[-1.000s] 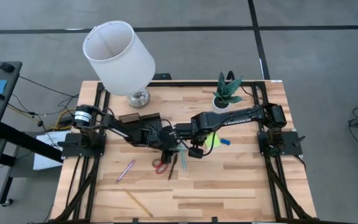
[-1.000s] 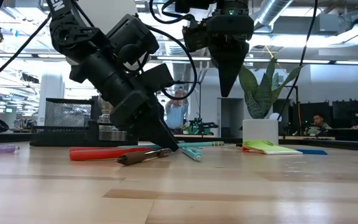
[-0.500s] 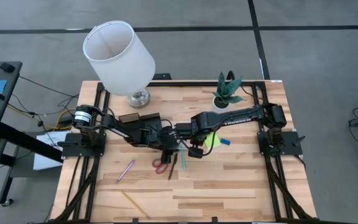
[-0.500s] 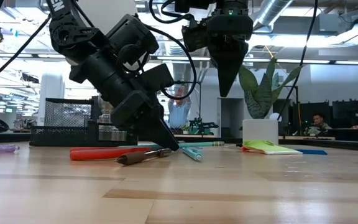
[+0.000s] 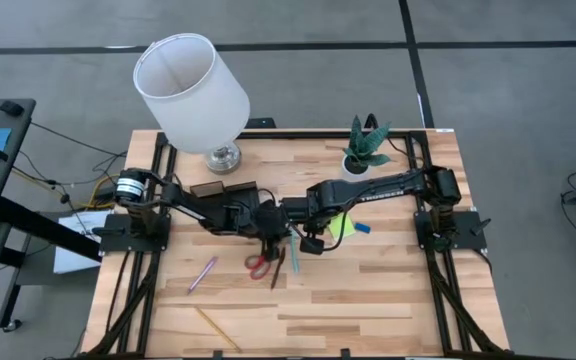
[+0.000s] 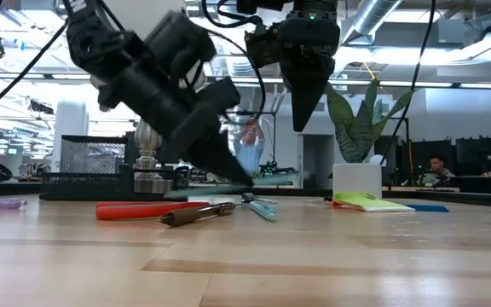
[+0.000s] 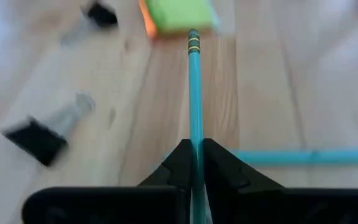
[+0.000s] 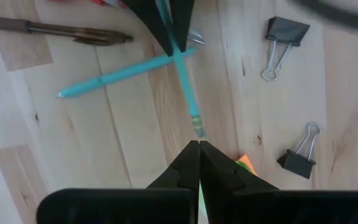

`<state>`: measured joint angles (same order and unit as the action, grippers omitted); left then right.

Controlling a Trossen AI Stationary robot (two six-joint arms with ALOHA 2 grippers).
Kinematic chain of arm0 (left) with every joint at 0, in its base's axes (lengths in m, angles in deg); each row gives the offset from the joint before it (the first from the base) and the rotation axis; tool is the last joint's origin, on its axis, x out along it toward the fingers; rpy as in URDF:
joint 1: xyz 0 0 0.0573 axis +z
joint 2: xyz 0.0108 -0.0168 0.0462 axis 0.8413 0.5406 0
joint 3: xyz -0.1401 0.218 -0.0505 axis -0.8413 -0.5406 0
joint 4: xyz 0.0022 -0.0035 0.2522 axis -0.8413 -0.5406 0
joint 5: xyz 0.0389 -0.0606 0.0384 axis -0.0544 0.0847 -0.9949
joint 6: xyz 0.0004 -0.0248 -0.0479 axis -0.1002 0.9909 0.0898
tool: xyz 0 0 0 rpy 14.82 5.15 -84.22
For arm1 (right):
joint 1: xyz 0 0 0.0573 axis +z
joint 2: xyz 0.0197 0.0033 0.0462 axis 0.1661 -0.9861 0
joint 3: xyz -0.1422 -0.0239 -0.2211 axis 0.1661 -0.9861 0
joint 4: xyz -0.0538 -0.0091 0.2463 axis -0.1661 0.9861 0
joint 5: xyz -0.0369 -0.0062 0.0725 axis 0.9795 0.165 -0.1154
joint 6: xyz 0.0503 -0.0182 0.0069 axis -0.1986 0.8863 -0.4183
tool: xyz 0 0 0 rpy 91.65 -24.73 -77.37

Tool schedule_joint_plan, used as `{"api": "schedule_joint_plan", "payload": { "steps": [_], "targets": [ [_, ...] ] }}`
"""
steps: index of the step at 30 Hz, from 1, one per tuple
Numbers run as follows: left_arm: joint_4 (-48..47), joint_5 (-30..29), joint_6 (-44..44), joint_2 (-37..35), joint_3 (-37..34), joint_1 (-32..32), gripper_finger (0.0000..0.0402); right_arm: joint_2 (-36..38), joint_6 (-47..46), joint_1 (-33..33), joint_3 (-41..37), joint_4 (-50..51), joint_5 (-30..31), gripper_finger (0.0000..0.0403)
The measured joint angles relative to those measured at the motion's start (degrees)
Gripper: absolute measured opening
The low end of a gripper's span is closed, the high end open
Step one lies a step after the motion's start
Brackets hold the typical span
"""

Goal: Pick and place office supplies into organizer
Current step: Put the top blue pencil into the black desk organizer

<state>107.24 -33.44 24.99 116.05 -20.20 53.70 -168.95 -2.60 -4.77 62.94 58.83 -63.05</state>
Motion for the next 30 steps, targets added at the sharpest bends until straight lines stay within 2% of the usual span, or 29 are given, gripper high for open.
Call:
{"api": "schedule_joint_plan", "payload": {
  "steps": [4,8,15,19,23,27,30],
  "targets": [
    [-4.4,-0.8,-0.1,-6.0,0.0,0.0,0.0008,0.0,-0.7,1.5,0.0,-0.5,1.6,0.0001],
    [-13.9,-7.5,-1.7,-15.9,0.1,-0.5,0.0006,0.0,-3.2,3.5,0.0,0.1,5.5,0.0001],
    [-40.9,-22.5,-4.8,-35.4,0.1,-0.9,0.0005,0.0,-8.3,7.7,0.0,3.0,13.7,0.0001],
    [-58.6,-31.6,-1.5,-43.9,0.1,-0.9,0.0005,0.0,-8.4,8.7,0.0,1.2,14.8,0.0001],
    [-72.3,-35.4,2.9,-47.9,0.1,-0.8,0.0005,0.0,-7.6,8.6,0.0,-1.2,14.8,0.0001],
    [-80.2,-35.7,7.1,-47.8,0.1,-0.8,0.0005,0.0,-7.5,7.5,0.0,-2.0,14.7,0.0001],
    [-82.2,-34.9,8.7,-46.0,0.0,-0.8,0.0005,0.0,-7.5,6.6,0.0,-1.9,14.7,0.0001]
  ]
}}
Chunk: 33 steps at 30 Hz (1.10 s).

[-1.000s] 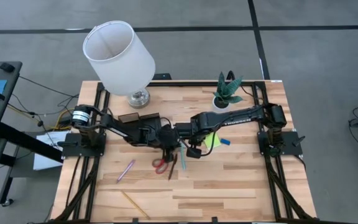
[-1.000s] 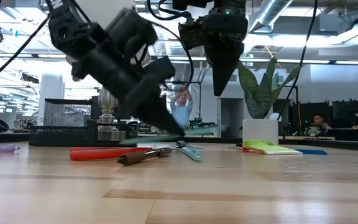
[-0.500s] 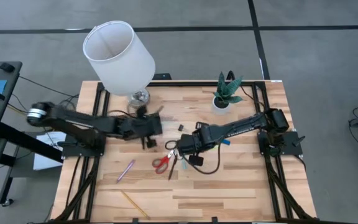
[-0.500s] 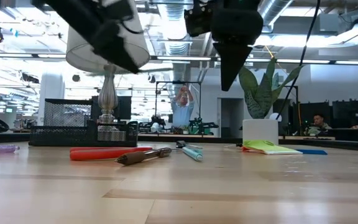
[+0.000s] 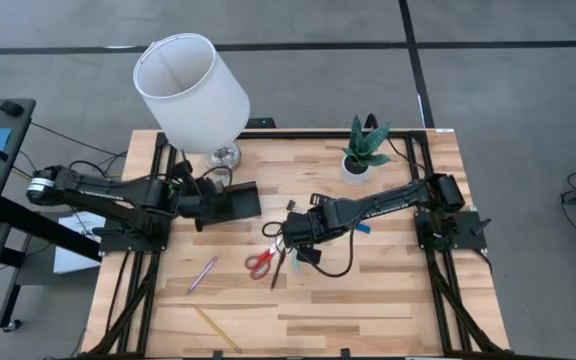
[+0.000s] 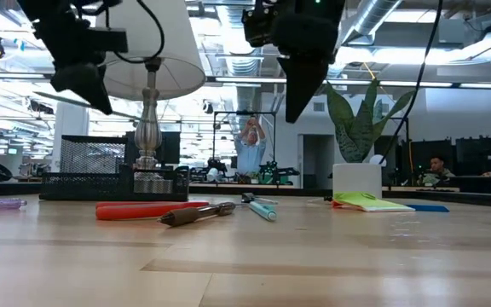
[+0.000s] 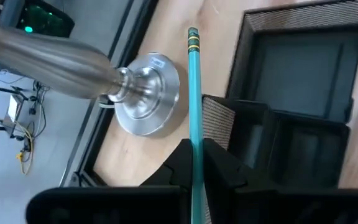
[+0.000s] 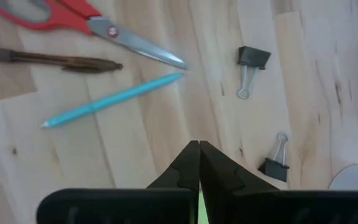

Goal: Pick and place office supplies into organizer
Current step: Put the top blue pencil into the black desk organizer

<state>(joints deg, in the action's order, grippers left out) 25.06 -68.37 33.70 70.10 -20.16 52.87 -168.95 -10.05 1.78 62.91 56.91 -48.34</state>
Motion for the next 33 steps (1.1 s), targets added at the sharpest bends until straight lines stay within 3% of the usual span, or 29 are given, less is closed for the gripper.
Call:
{"api": "schedule_joint_plan", "payload": {
  "steps": [6,11,17,33],
  "targets": [
    [-4.7,-1.2,-0.6,3.2,2.1,0.0,0.0004,0.0,0.1,-1.6,0.0,-0.4,-0.1,0.0001],
    [-18.9,-3.3,-2.2,7.7,6.8,0.0,0.0004,0.0,2.4,-2.3,0.0,-1.2,-0.1,0.0001],
    [-33.6,2.4,-6.6,14.2,12.9,-0.1,0.0004,0.0,3.0,-2.5,0.0,-2.1,-0.1,0.0001],
    [-33.9,5.4,-20.7,25.9,16.9,0.0,0.0004,0.0,5.2,-2.4,0.0,-2.8,-0.1,0.0001]
  ]
}}
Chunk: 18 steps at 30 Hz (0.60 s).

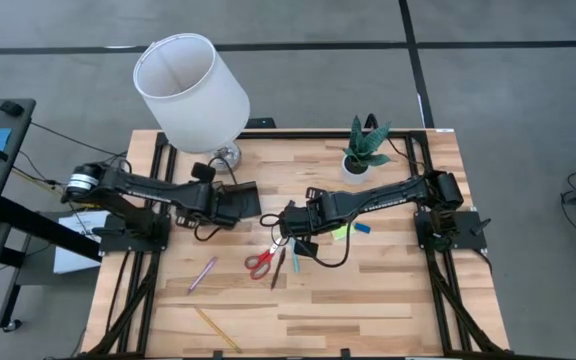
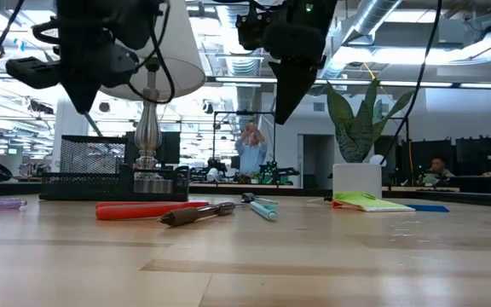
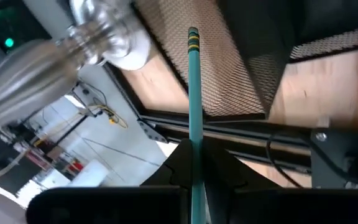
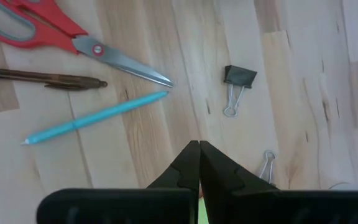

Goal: Pick and place office supplies into organizer
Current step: Put the top blue pencil into the black desk organizer

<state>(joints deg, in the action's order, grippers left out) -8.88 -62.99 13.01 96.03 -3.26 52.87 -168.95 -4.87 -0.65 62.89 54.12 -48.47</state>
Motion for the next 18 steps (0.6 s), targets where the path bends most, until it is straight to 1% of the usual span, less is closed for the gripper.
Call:
{"api": "schedule_joint_plan", "payload": {
  "steps": [4,8,14,18],
  "targets": [
    [0.6,0.3,-4.9,2.2,0.0,0.0,0.0008,0.0,1.8,0.0,0.0,-0.9,0.0,0.0001],
    [1.4,0.7,-8.8,5.3,0.0,0.0,0.0026,0.0,2.0,0.0,0.0,-1.8,0.0,0.0001],
    [1.4,-3.6,-8.9,10.7,0.0,0.3,0.0057,0.0,2.3,0.0,0.0,-1.7,0.0,0.0001],
    [1.4,-3.8,-8.7,14.1,0.0,0.9,0.0073,0.0,2.3,0.0,0.0,-1.7,0.0,0.0001]
  ]
}}
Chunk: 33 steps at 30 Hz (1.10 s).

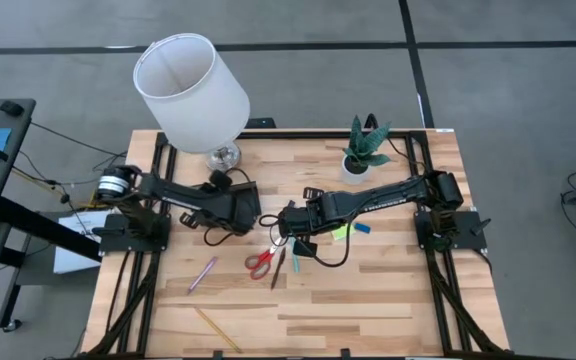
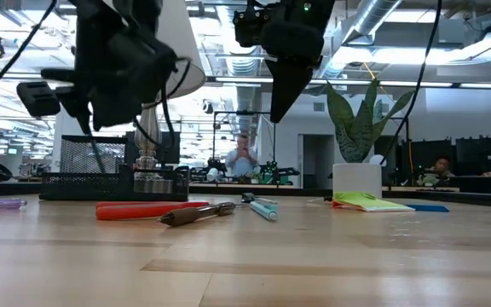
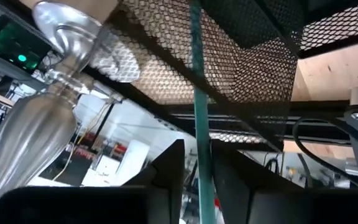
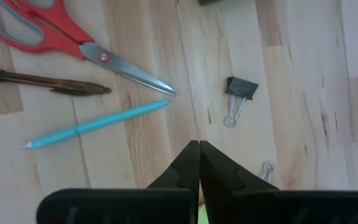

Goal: Pick and place office supplies into organizer
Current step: Put the top blue pencil into the black desk organizer, then put the purple pen into the black desk organizer

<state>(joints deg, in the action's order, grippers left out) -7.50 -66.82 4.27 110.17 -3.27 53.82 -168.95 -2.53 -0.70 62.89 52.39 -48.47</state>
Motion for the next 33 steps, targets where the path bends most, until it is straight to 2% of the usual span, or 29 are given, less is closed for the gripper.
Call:
{"api": "schedule_joint_plan", "payload": {
  "steps": [5,9,12,19,23,27,33],
  "targets": [
    [0.0,-0.5,0.2,2.5,0.0,0.5,0.0096,0.0,0.0,0.0,0.0,0.0,0.0,0.0001],
    [-1.6,-3.9,1.8,2.4,0.2,0.5,0.0110,0.0,0.0,0.0,0.0,0.0,0.0,0.0001],
    [-1.3,-6.7,4.2,2.1,1.0,0.4,0.0111,0.0,0.0,0.0,0.0,0.0,0.0,0.0001],
    [-1.5,-6.3,6.9,1.1,6.3,0.2,0.0111,0.0,0.0,0.0,0.0,0.1,0.0,0.0001],
    [-1.5,-3.7,7.4,0.6,10.4,0.2,0.0112,0.0,0.0,0.0,0.0,0.1,0.0,0.0001],
    [-1.4,-0.9,12.5,-1.5,14.9,0.2,0.0112,0.0,0.0,0.1,0.0,0.7,0.0,0.0001],
    [-1.5,9.0,23.0,-11.1,21.7,0.1,0.0112,-0.1,1.5,0.1,0.0,0.5,1.2,0.0001]
  ]
}}
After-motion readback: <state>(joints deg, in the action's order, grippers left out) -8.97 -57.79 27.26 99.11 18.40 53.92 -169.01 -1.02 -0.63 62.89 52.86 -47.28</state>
